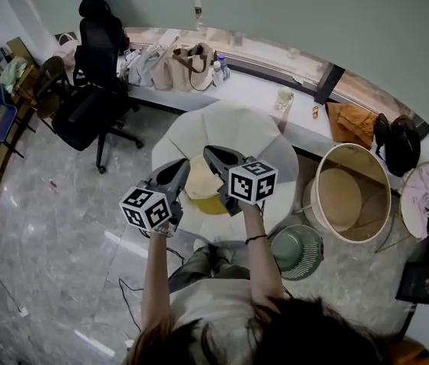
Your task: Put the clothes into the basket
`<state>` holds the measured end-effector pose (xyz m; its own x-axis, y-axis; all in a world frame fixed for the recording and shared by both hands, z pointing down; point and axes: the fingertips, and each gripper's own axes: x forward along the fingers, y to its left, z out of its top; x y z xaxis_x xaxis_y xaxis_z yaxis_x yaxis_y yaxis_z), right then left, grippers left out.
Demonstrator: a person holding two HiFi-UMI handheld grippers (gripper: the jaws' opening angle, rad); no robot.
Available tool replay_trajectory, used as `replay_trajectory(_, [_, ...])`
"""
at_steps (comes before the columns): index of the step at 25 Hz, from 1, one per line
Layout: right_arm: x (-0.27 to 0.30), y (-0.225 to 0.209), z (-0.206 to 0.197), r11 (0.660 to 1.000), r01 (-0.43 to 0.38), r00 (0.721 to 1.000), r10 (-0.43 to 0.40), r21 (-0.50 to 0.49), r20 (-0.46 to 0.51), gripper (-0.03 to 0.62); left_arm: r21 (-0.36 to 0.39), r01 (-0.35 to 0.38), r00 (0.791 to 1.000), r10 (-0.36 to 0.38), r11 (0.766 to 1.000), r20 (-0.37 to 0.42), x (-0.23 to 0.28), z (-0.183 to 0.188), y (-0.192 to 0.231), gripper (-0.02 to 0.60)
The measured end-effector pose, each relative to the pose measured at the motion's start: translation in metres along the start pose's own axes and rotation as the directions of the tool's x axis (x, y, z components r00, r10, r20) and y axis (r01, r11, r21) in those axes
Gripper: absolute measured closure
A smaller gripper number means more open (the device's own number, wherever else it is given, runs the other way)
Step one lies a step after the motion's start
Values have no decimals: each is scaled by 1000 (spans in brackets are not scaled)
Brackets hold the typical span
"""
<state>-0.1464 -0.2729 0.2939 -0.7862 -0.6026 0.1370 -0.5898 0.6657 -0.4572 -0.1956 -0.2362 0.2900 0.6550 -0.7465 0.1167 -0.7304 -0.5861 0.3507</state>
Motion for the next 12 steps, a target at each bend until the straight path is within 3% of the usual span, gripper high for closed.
replay_trajectory(12, [49,-39,-29,999,30,994,-25,44,-105,585,-83,-5,997,-2,997,-82,35,-25,49,571])
